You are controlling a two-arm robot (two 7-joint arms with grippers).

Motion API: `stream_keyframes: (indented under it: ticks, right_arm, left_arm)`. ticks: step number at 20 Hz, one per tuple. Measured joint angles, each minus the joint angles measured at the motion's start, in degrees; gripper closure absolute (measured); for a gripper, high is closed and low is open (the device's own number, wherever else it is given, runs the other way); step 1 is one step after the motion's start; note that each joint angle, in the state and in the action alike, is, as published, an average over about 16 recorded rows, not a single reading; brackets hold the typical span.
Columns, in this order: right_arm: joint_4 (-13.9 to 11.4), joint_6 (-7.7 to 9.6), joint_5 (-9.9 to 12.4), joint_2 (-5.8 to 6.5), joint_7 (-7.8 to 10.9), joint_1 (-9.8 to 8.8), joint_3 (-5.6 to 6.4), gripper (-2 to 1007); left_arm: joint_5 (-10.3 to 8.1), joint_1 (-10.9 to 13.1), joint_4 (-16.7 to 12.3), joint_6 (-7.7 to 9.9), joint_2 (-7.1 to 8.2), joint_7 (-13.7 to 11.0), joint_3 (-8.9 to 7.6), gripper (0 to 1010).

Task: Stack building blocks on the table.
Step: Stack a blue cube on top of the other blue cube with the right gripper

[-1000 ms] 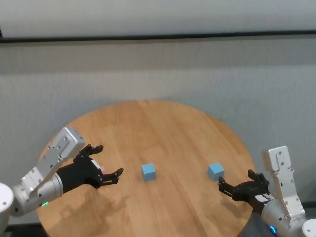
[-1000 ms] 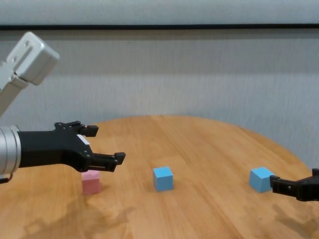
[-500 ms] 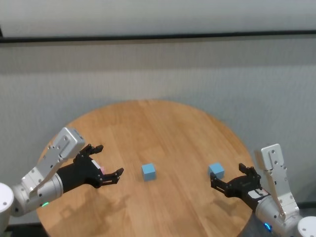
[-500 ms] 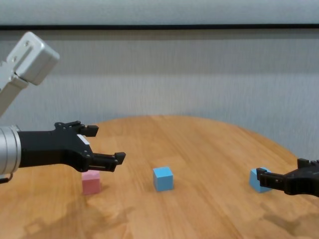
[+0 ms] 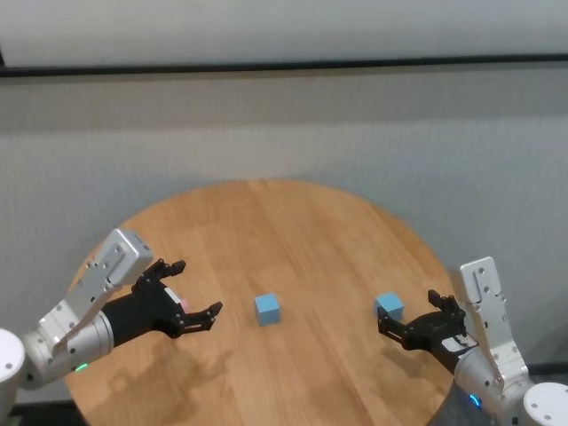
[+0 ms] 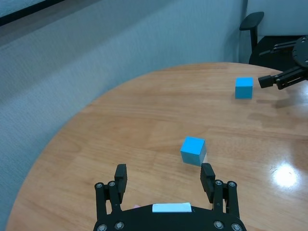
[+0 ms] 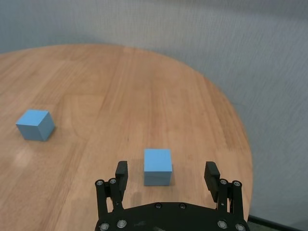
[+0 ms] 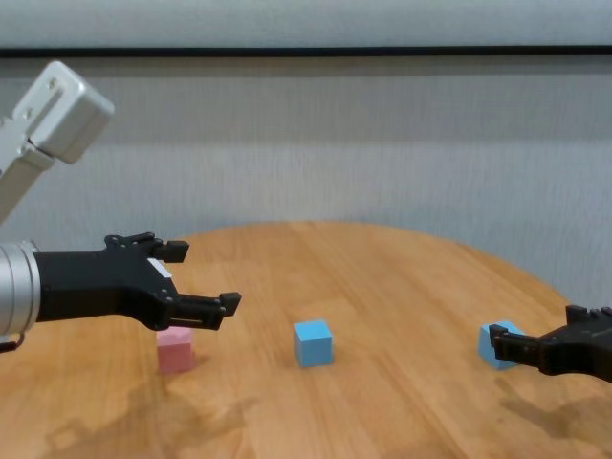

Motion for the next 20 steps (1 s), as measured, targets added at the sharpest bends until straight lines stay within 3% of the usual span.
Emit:
stream_keyframes:
  ticks: [20]
  right_arm:
    - [9.59,-2.05,-3.51,-3.83,3.38,4.97,-0.58,1]
  left_arm:
    - [0.00,0.00,0.00,0.00,0.00,0.00,-0.01,7]
